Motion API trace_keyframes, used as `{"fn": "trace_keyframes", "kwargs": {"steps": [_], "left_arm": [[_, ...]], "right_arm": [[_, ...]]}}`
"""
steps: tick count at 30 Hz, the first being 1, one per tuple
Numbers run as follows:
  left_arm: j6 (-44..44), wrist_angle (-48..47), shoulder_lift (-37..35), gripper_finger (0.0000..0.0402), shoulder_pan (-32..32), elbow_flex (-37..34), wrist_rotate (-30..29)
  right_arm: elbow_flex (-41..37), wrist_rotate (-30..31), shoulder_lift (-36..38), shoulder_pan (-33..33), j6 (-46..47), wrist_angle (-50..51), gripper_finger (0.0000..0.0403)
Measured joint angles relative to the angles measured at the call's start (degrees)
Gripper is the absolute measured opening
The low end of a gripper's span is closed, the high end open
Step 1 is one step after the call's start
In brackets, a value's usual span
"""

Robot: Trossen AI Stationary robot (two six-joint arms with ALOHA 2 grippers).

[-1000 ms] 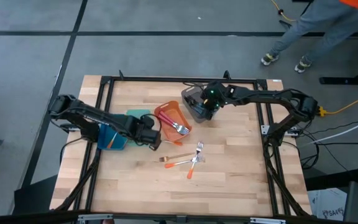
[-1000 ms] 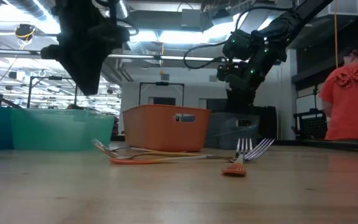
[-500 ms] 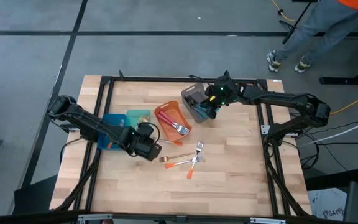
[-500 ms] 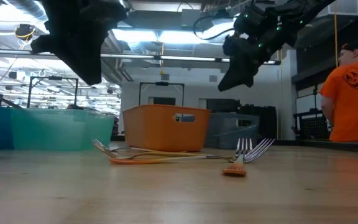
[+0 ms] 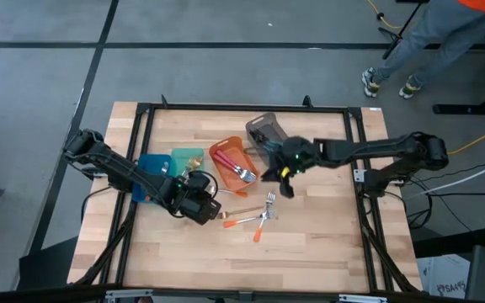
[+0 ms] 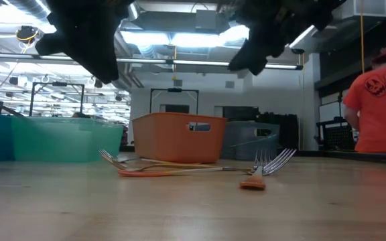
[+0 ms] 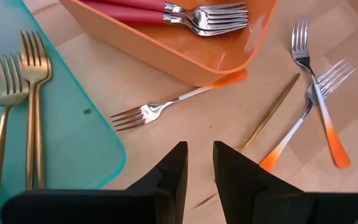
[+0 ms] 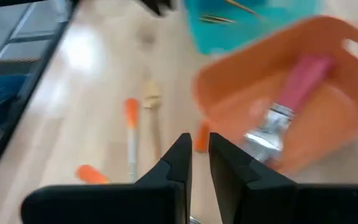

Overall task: Sort silverware by color (type)
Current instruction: Put the gold fork into the light blue bin

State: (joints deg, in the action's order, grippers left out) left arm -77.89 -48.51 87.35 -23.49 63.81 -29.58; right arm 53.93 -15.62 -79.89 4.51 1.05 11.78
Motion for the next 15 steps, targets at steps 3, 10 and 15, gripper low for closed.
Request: {"fn": "trace_keyframes", "kwargs": {"steps": [3,10,15], "left_arm": [[0.0,0.13,0.0,0.007,-0.17,0.0,-0.12],[0.02,0.32,0.02,0.007,-0.97,0.0,-2.99],[0.02,0.83,0.04,0.007,-1.81,0.0,-3.34]], "right_arm": [[0.0,1.58,-0.27,-3.79,-0.05,-1.66,0.0046],[0.04,8.78,-1.79,-10.33,-0.08,-3.8,0.0046],[0.02,10.62,-5.04,-13.05,-0.08,-7.7,0.0046]]}}
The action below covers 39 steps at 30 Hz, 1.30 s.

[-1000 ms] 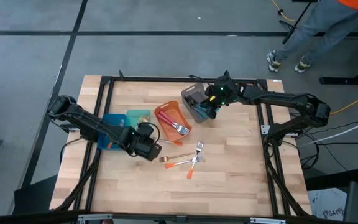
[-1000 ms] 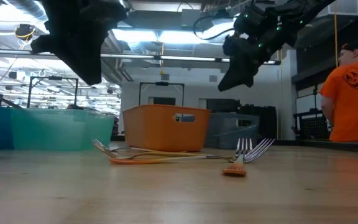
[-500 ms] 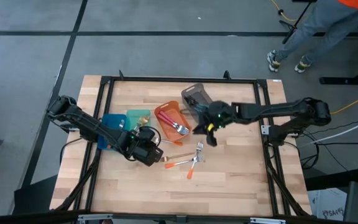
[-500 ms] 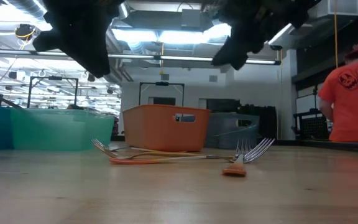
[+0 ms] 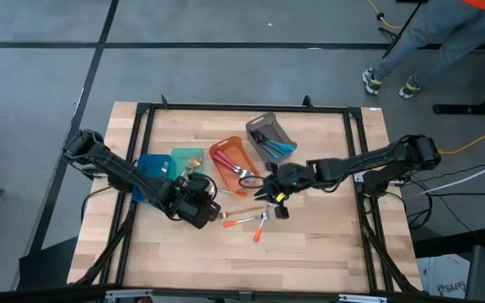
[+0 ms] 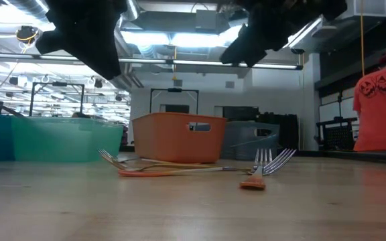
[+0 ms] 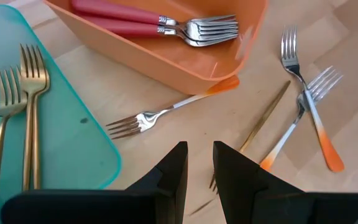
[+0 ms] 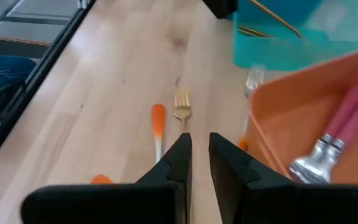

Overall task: Sort silverware by color (type)
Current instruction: Put the gold fork into the light blue bin

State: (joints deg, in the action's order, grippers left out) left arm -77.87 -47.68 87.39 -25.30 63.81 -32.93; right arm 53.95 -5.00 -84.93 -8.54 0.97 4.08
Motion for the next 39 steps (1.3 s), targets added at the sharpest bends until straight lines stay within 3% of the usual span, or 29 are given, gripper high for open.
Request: {"fn": "trace_keyframes", "kwargs": {"steps": [14,25,39], "left_arm": [[0.0,0.97,0.02,0.007,-1.4,0.0,-1.76],[0.0,1.11,0.02,0.007,-1.38,0.0,-2.47],[0.0,1.11,0.02,0.007,-1.38,0.0,-2.45]], "right_arm": [[0.0,0.05,-13.64,-2.38,0.02,-16.59,0.0046],[0.0,0.99,-22.66,-2.34,0.0,-18.18,0.0046],[-0.04,2.0,-24.17,-2.32,-0.17,-21.76,0.0046]]}}
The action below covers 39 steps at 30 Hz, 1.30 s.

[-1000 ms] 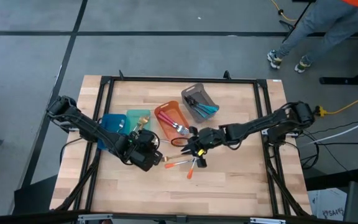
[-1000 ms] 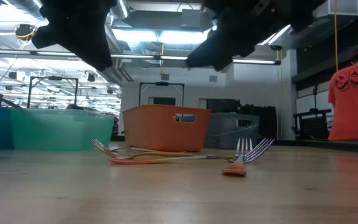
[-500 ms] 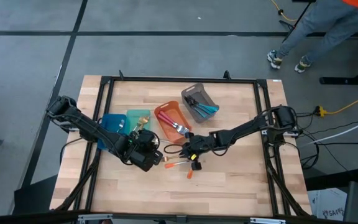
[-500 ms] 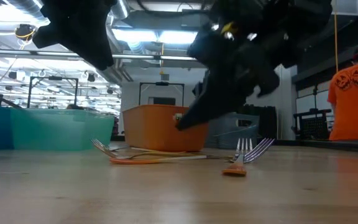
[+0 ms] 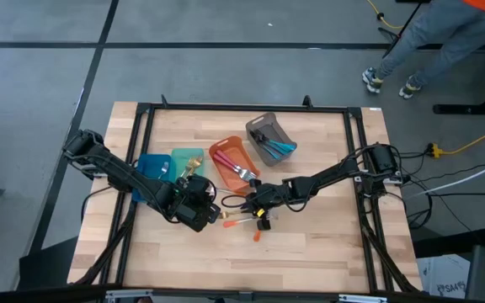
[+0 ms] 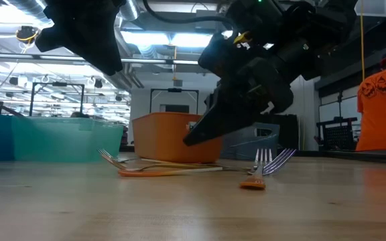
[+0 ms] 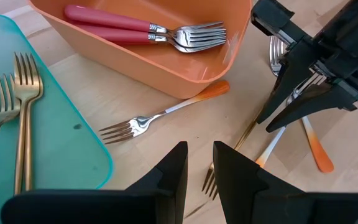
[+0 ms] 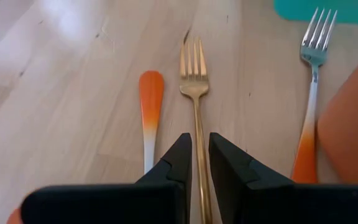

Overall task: Sort silverware by color (type)
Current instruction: Put the gold fork into the light blue bin

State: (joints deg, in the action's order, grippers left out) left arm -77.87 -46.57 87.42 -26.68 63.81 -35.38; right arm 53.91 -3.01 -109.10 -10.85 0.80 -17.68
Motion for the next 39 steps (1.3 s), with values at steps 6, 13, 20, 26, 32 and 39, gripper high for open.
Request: {"fn": "trace_keyframes", "kwargs": {"steps": [6,13,20,26,32,39], "left_arm": [[0.0,0.0,0.0,0.007,0.0,0.0,0.0],[0.0,0.0,0.0,0.007,0.0,0.0,0.0],[0.0,-0.02,0.0,0.007,0.0,0.0,0.02],[0.01,-0.02,0.0,0.007,0.0,0.0,-0.03],[0.0,-0.02,0.0,0.007,0.0,0.0,-0.1],[0.02,0.0,0.02,0.007,0.02,0.0,-1.09]], "right_arm": [[0.0,0.02,0.0,0.0,0.23,0.01,0.0046],[0.0,0.02,0.02,0.0,0.27,0.03,0.0046],[0.0,0.02,0.02,0.0,0.36,0.05,0.0077],[0.0,0.03,0.02,0.0,0.39,0.05,0.0127],[0.0,0.09,0.02,-0.02,0.22,-0.27,0.0137],[0.09,1.51,-3.4,0.0,0.02,-3.44,0.0137]]}}
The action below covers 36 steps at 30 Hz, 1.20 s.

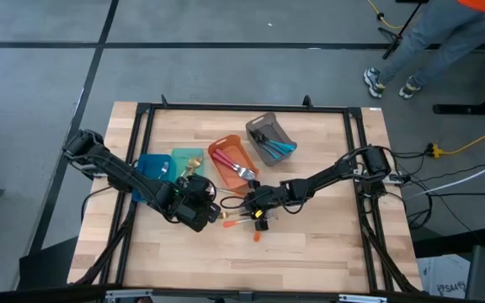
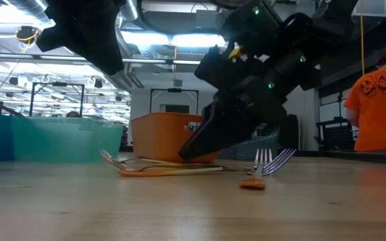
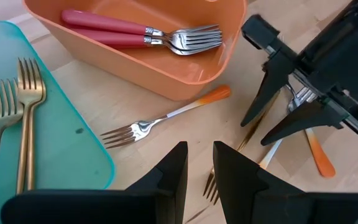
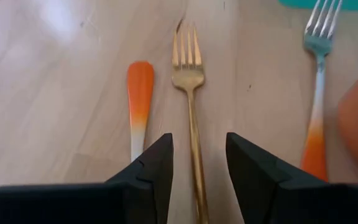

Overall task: Sort silverware by color (type)
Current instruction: Put the gold fork into the light blue bin

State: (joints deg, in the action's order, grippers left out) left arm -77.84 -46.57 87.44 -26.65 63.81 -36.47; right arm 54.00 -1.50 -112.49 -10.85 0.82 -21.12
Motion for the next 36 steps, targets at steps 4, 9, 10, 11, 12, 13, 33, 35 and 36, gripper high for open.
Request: {"fn": "trace_keyframes", "kwargs": {"steps": [4,9,10,11,12,13,33,35,36], "left_arm": [[0.02,0.13,0.0,0.007,0.0,0.0,-0.09],[0.24,0.14,0.0,0.007,0.0,0.0,-0.09],[0.38,0.15,0.0,0.007,-0.02,0.0,-0.09],[0.39,0.13,0.0,0.007,-0.02,0.0,-0.09],[0.39,0.13,0.0,0.007,-0.06,0.0,-0.09],[0.41,0.13,0.0,0.007,-0.15,0.0,-0.09],[-0.16,-0.09,0.0,0.007,-5.2,0.0,2.56],[-0.22,-0.01,0.0,0.007,-5.29,0.0,2.51],[-0.22,0.1,0.0,0.007,-5.29,0.0,2.52]], "right_arm": [[0.01,0.0,-0.38,0.0,-0.02,-1.51,0.0137],[0.0,0.45,-0.36,0.0,-0.04,-1.19,0.0137],[0.0,0.46,-0.36,0.0,-0.04,-1.15,0.0137],[0.0,0.46,-0.36,0.0,-0.04,-1.04,0.0137],[0.0,0.46,-0.36,0.0,-0.04,-0.94,0.0137],[0.0,0.46,-0.36,0.0,-0.04,-0.89,0.0137],[-0.04,6.88,-0.36,-3.14,-0.87,-0.89,0.0137],[-0.04,6.96,-0.36,-2.96,-0.69,-0.66,0.0137],[-0.04,7.04,-0.36,-2.93,-0.68,-0.47,0.0137]]}}
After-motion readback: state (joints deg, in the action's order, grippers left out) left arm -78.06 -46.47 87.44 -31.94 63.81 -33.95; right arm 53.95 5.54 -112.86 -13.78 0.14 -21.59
